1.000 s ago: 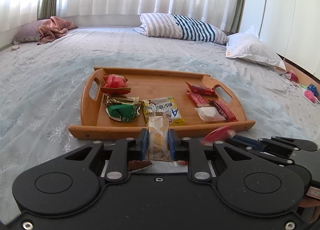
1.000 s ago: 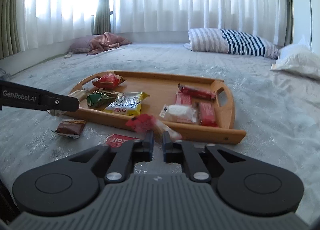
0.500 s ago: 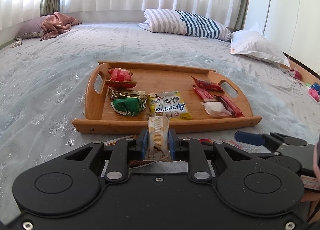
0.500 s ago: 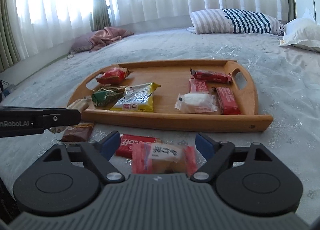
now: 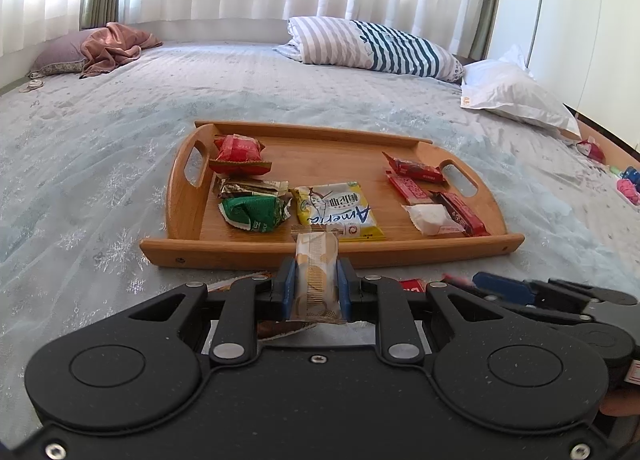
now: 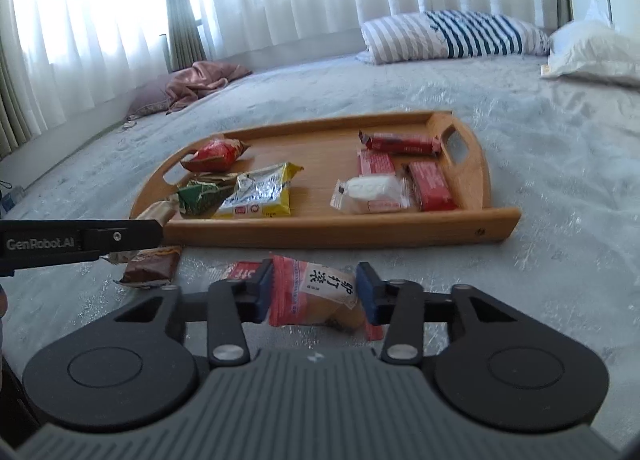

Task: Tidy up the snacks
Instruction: 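Carry the pale pastry and pink pastry pack over the tray with both tools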

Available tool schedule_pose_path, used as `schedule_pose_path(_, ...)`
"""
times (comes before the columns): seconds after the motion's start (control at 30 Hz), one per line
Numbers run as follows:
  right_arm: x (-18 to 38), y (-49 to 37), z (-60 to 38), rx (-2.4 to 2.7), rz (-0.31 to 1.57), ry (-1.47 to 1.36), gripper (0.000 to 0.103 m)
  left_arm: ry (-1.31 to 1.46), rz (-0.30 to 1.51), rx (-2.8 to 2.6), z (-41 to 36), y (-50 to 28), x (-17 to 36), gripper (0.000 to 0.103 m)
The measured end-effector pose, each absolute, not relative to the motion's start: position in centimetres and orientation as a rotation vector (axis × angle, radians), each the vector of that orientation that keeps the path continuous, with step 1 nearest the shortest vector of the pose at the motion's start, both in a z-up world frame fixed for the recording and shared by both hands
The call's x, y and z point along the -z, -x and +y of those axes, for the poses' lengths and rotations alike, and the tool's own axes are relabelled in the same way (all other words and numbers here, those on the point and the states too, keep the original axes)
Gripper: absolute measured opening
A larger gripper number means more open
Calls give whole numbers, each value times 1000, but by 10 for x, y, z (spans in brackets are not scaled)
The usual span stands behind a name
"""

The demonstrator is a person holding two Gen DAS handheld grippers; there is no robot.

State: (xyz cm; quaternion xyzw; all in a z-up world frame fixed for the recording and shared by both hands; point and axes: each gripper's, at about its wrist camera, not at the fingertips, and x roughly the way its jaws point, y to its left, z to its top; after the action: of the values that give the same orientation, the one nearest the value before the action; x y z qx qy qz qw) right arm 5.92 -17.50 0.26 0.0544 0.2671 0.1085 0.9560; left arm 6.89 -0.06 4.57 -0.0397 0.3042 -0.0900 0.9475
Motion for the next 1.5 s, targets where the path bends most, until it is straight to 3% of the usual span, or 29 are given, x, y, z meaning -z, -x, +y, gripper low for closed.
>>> schedule_pose_path(0.03, -6, -59, -175, -222, 532, -102, 30, 81, 616, 183, -1, -69, -46, 20)
schedule_pose_path(0.1, -9, -61, -173, -224, 533, -80, 28, 84, 612, 183, -1, -71, -48, 20)
schedule_pose_path(0.17, -8, -65, -174, -244, 553, -85, 44, 94, 612, 183, -1, -72, -49, 20)
schedule_pose_path(0.2, -6, -66, -175, -241, 562, -97, 61, 98, 613, 184, 0, -73, -49, 20)
schedule_pose_path(0.23, -3, -68, -176, -238, 573, -108, 69, 99, 614, 184, 0, -72, -49, 20)
schedule_pose_path(0.4, 10, -71, -179, -215, 603, -138, 80, 98, 626, 179, 1, -72, -47, 20)
schedule_pose_path(0.5, 15, -74, -179, -227, 623, -152, 80, 95, 629, 175, 1, -72, -46, 20)
schedule_pose_path(0.53, 17, -73, -178, -223, 618, -147, 69, 96, 630, 176, 1, -72, -46, 20)
schedule_pose_path(0.67, 13, -68, -178, -225, 587, -150, 55, 90, 627, 177, 1, -72, -45, 20)
schedule_pose_path(0.8, 9, -68, -181, -222, 583, -161, 50, 90, 622, 179, -1, -74, -47, 20)
schedule_pose_path(1.13, -16, -74, -186, -209, 506, -162, 50, 86, 596, 178, 0, -85, -57, 20)
schedule_pose_path(1.5, -44, -138, -204, -183, 491, -192, 50, 109, 569, 194, 2, -142, -83, 20)
